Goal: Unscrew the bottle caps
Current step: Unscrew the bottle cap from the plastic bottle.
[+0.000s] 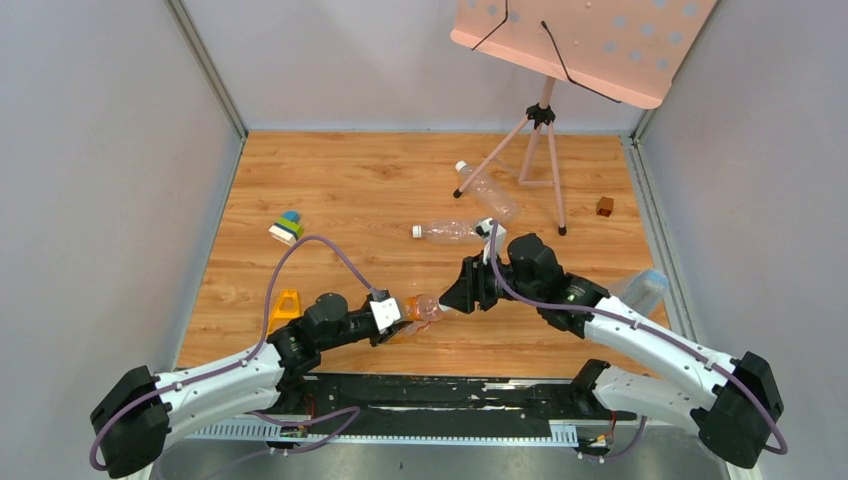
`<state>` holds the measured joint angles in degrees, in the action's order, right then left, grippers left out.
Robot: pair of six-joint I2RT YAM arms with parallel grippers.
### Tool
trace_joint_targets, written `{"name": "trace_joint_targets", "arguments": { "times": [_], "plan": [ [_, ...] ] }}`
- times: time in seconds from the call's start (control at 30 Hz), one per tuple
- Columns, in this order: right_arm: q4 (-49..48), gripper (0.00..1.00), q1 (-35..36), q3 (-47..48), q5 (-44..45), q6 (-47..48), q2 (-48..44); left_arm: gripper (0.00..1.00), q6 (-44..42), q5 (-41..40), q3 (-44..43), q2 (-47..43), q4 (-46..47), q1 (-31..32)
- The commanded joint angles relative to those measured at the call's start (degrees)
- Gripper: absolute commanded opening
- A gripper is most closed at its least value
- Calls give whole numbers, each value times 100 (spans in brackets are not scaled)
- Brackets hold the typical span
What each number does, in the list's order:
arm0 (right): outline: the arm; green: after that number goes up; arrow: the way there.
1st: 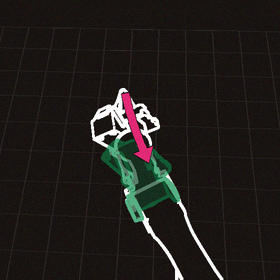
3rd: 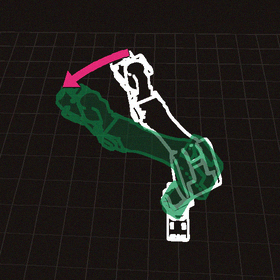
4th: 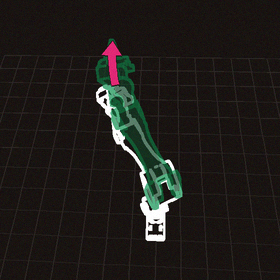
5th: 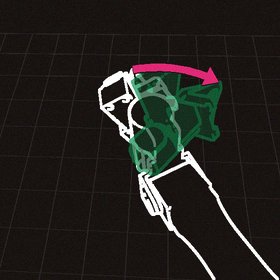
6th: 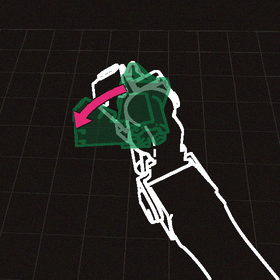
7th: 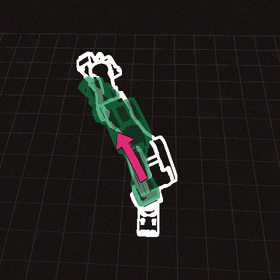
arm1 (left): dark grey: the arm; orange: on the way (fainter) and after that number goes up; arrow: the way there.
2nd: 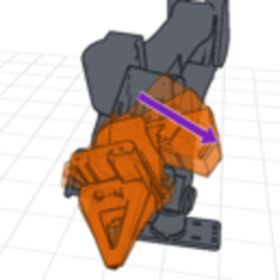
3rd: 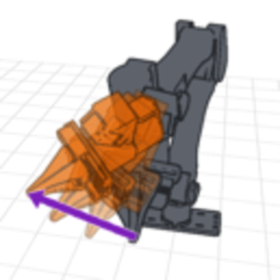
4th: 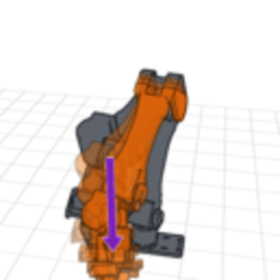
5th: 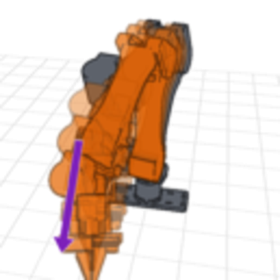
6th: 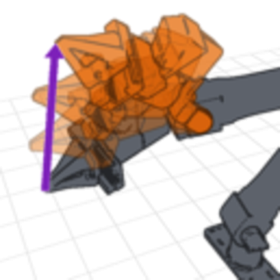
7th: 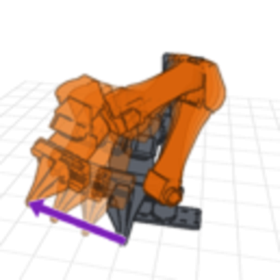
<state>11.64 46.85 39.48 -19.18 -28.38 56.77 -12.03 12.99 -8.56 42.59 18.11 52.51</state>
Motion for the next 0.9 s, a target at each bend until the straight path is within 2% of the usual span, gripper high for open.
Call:
{"name": "trace_joint_targets", "arguments": {
  "times": [0.0, 0.2, 0.37, 0.5, 0.8, 0.87],
  "plan": [
    [-221, 46, 27, 175, -197, -849, 5, 0, 83, 0, -120, -2, 211, 0],
    [-220, 40, 26, 112, -245, -713, 18, 0, 102, -7, -120, 0, 211, 1],
    [-23, 47, 27, 177, -326, -450, 20, 0, 104, -16, -120, 11, 211, 4],
    [32, 46, 26, 182, -360, -380, 145, 0, 102, -16, -126, 22, 219, 2],
    [210, 19, 31, 246, -376, 168, 476, 0, 93, -16, -128, 35, 218, 4],
    [156, 11, 30, 200, -416, 358, 513, 0, 92, -28, -133, 49, 223, 1]
  ]
}}
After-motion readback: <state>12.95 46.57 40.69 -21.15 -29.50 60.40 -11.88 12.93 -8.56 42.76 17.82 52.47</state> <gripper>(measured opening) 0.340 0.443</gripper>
